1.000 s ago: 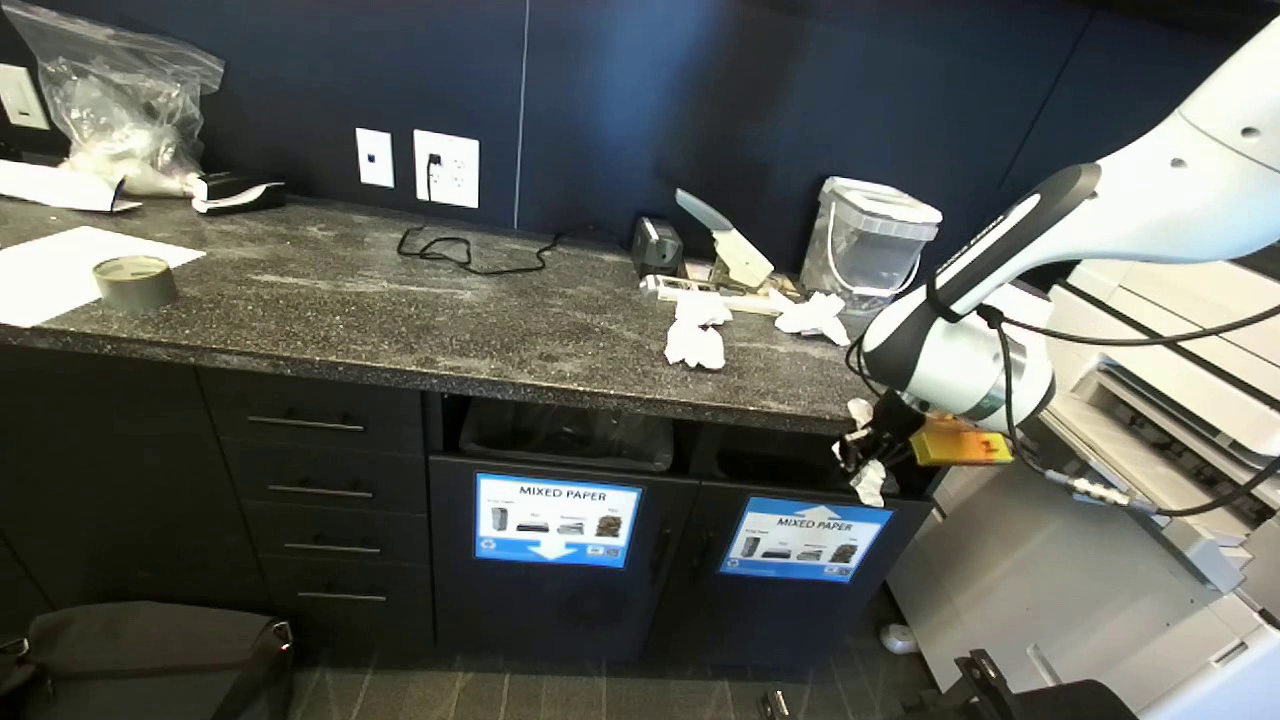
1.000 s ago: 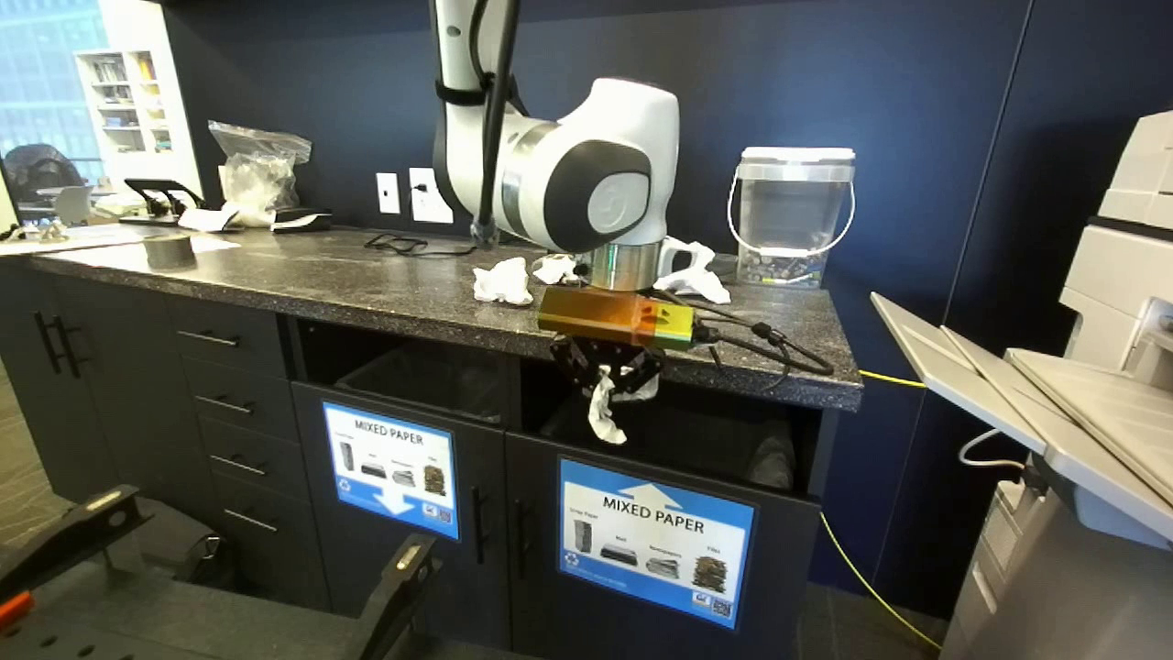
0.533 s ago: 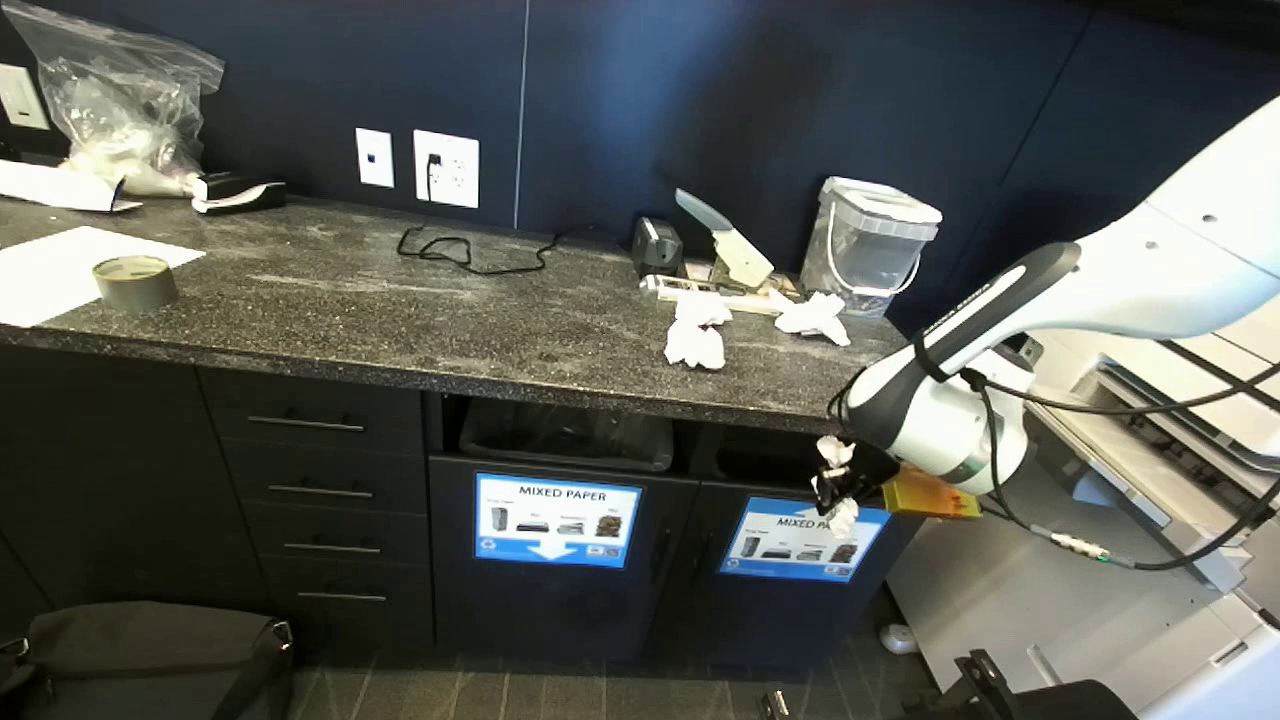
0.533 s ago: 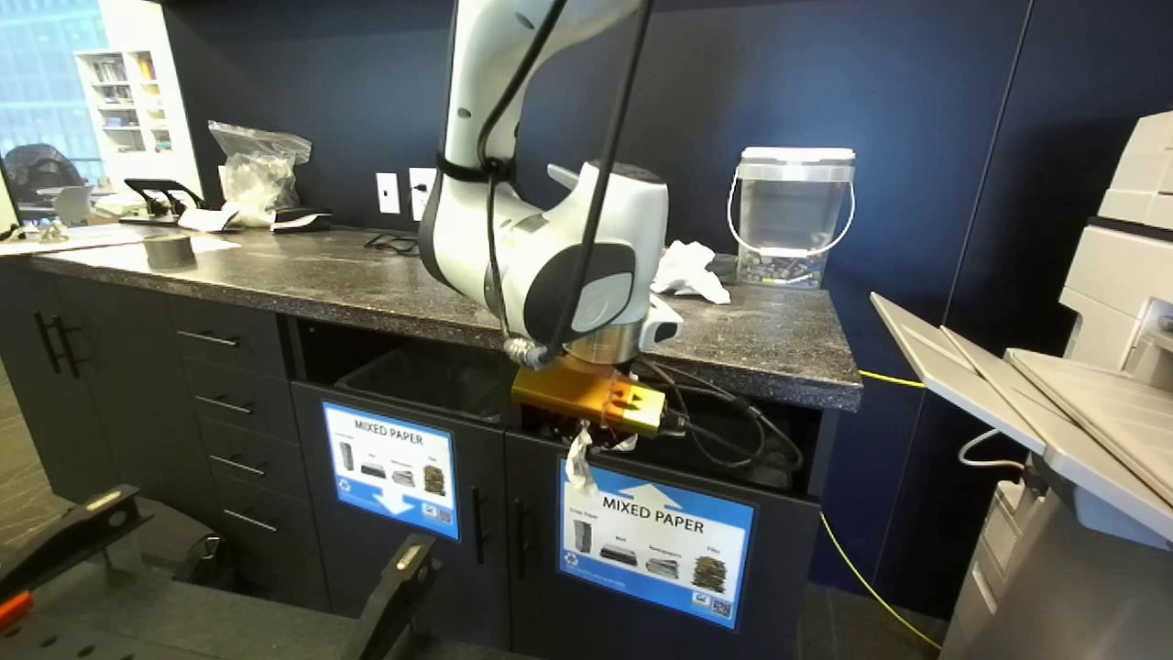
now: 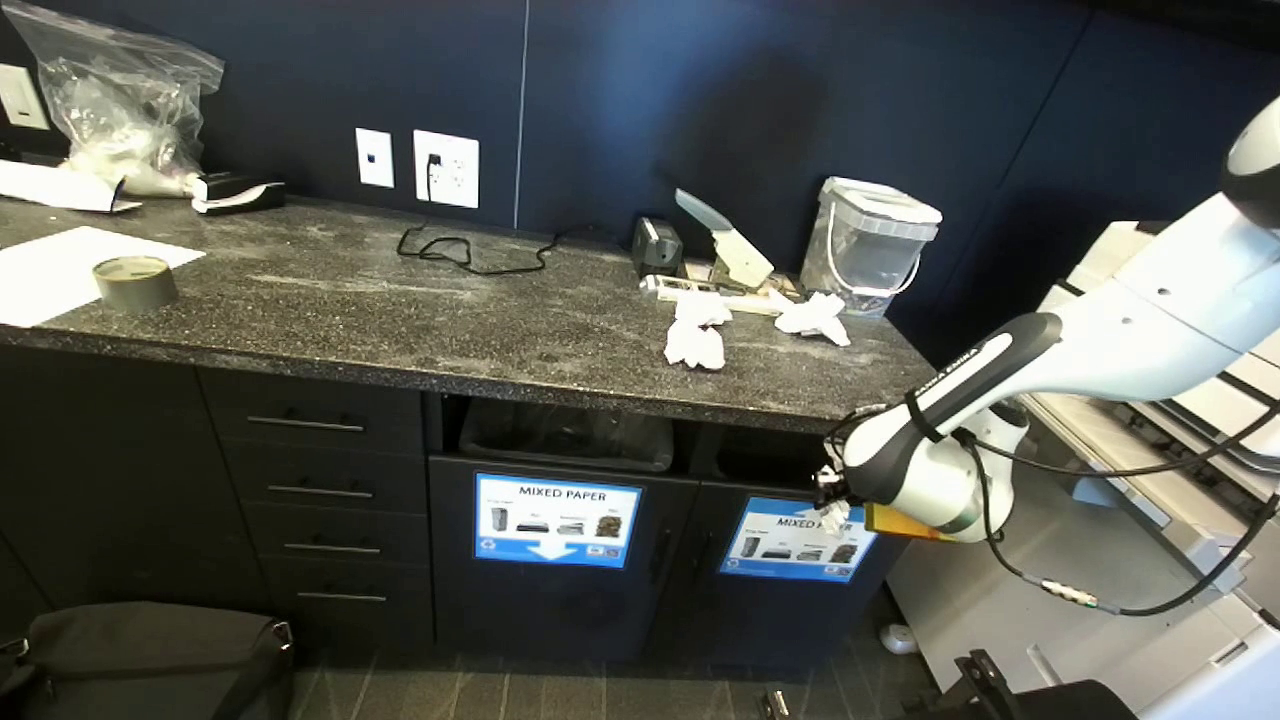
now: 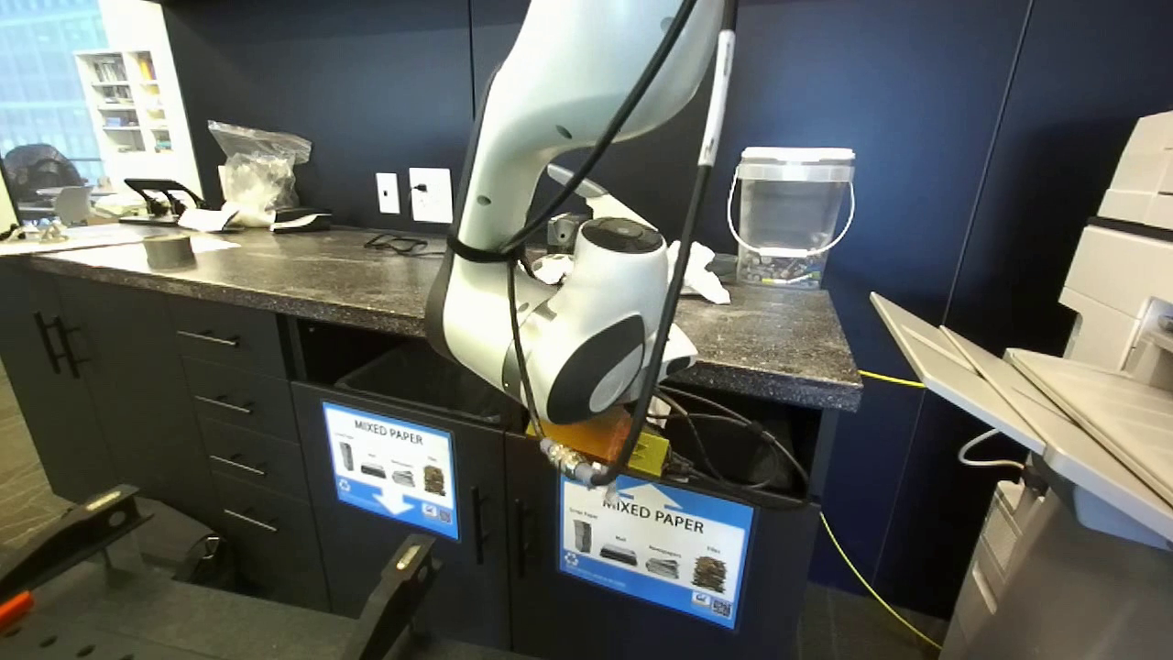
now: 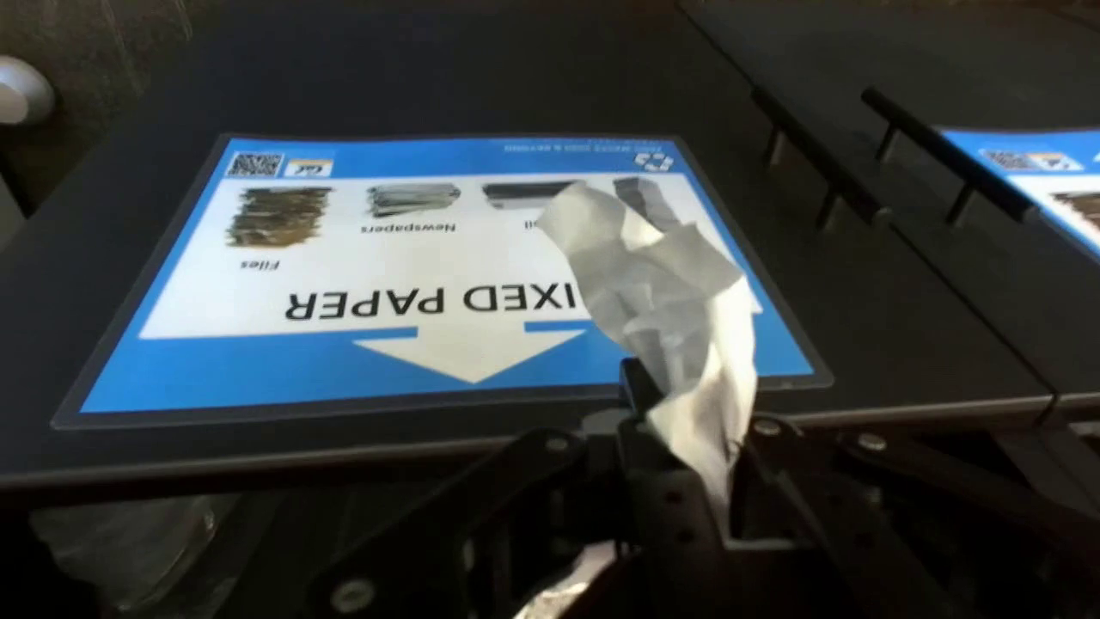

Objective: Place the papers on the countertop inside the bin on the right

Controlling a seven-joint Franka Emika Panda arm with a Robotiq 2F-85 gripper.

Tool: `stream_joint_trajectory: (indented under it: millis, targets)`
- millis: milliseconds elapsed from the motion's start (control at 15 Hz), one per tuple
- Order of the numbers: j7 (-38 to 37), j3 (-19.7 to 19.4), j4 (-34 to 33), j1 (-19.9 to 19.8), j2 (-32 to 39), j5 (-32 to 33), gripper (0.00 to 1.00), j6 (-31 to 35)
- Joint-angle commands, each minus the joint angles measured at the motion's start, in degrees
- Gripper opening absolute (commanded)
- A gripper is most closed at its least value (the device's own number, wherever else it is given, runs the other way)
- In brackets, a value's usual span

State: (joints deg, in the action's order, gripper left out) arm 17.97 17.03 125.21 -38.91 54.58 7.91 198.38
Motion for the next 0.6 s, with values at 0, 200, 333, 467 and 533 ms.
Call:
stream_joint_trajectory:
  millis: [0, 200, 333, 467, 533]
  targets:
    - [-6.45, -2.17, -5.78, 1.85, 4.4, 4.41, 0.12, 7.95]
    - [-11.38, -4.36, -9.62, 4.2, 7.56, 4.74, 0.12, 13.21]
    - [-14.95, -5.8, -11.43, 5.72, 10.07, 3.67, 0.12, 17.27]
    - [-18.93, -7.12, -12.93, 6.94, 12.37, 2.98, 0.12, 21.35]
    - [-20.79, -7.61, -13.95, 7.39, 13.79, 3.02, 0.12, 23.42]
